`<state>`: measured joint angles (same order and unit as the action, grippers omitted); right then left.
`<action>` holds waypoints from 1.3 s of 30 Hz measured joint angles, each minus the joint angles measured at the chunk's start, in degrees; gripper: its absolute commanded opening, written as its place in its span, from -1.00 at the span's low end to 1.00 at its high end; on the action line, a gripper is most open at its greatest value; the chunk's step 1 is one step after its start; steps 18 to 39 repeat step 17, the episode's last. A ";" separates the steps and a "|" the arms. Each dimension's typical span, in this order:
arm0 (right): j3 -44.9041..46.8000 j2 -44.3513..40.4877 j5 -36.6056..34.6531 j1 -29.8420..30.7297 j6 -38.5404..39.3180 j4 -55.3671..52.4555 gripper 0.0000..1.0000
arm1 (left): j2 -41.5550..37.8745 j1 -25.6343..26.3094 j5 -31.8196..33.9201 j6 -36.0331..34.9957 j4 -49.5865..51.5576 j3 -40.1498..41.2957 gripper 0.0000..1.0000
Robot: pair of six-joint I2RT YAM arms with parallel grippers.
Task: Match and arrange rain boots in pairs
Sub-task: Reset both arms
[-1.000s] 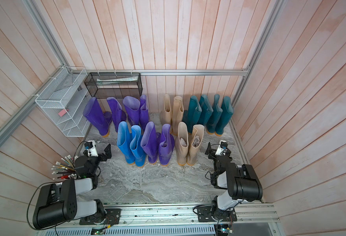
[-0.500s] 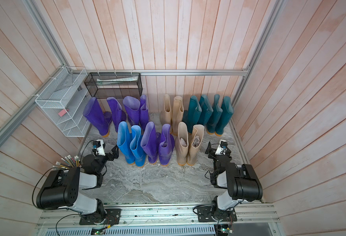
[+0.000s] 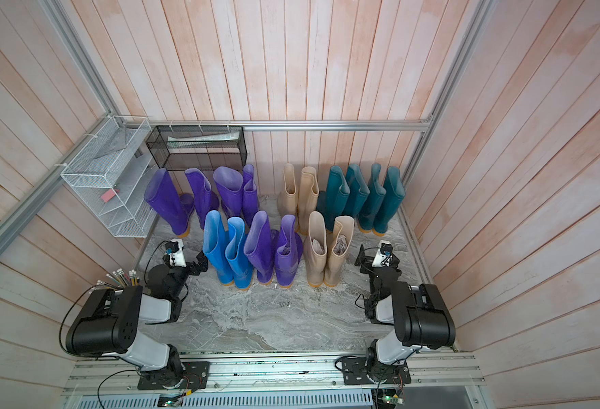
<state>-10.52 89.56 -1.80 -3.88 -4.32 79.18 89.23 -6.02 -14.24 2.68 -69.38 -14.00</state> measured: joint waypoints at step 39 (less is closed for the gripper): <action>-0.02 0.00 0.20 0.00 0.04 -0.33 0.96 | 0.02 1.14 2.08 -0.59 1.25 -0.85 1.00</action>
